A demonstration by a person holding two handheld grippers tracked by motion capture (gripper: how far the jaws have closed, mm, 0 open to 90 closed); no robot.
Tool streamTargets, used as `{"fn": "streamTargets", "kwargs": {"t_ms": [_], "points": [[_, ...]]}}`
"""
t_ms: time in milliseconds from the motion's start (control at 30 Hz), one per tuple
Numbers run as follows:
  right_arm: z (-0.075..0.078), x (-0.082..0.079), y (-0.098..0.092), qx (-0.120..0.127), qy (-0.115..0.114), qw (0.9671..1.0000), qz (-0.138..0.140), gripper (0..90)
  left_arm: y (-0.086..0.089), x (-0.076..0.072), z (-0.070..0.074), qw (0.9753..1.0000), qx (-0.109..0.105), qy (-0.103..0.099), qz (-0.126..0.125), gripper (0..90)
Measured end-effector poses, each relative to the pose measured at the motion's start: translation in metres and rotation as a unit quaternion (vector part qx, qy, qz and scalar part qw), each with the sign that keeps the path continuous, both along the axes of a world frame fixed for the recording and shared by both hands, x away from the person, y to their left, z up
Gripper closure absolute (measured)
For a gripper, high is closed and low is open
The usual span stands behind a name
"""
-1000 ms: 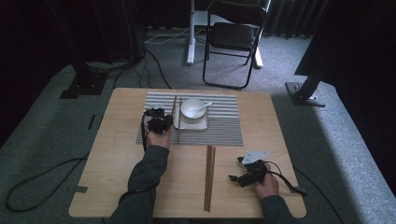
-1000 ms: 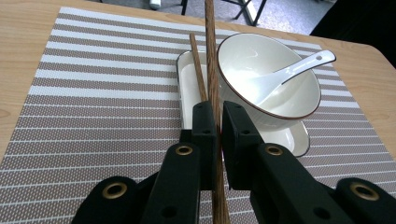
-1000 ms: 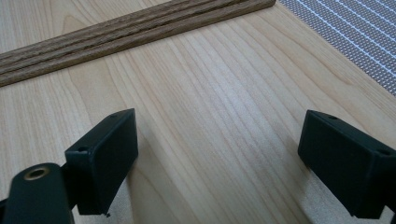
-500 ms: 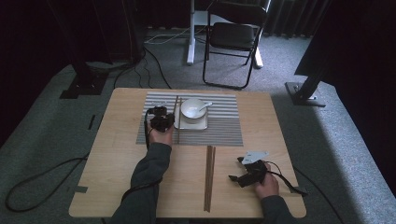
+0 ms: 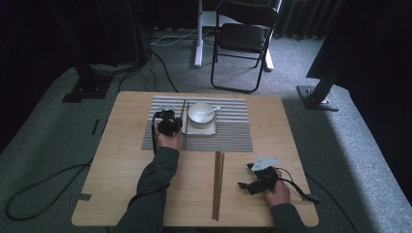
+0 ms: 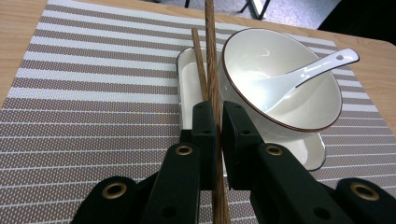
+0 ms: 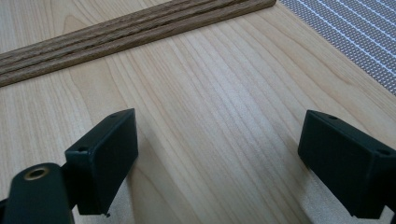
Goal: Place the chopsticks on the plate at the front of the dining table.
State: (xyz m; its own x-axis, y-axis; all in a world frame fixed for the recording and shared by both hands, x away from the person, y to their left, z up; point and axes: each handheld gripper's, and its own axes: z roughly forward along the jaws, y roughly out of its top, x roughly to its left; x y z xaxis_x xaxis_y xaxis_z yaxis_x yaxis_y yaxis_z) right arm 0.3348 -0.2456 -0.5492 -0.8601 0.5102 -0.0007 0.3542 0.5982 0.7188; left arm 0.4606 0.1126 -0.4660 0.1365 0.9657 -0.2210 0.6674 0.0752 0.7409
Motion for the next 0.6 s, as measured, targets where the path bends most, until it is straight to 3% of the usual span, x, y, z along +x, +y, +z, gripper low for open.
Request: {"fn": "streamTargets", "kwargs": {"t_ms": [600], "points": [[0.000,0.000,0.000,0.000,0.000,1.0000,0.000,11.5,0.001,0.011,-0.011,0.9999,-0.007,0.010,0.008,84.0]]}}
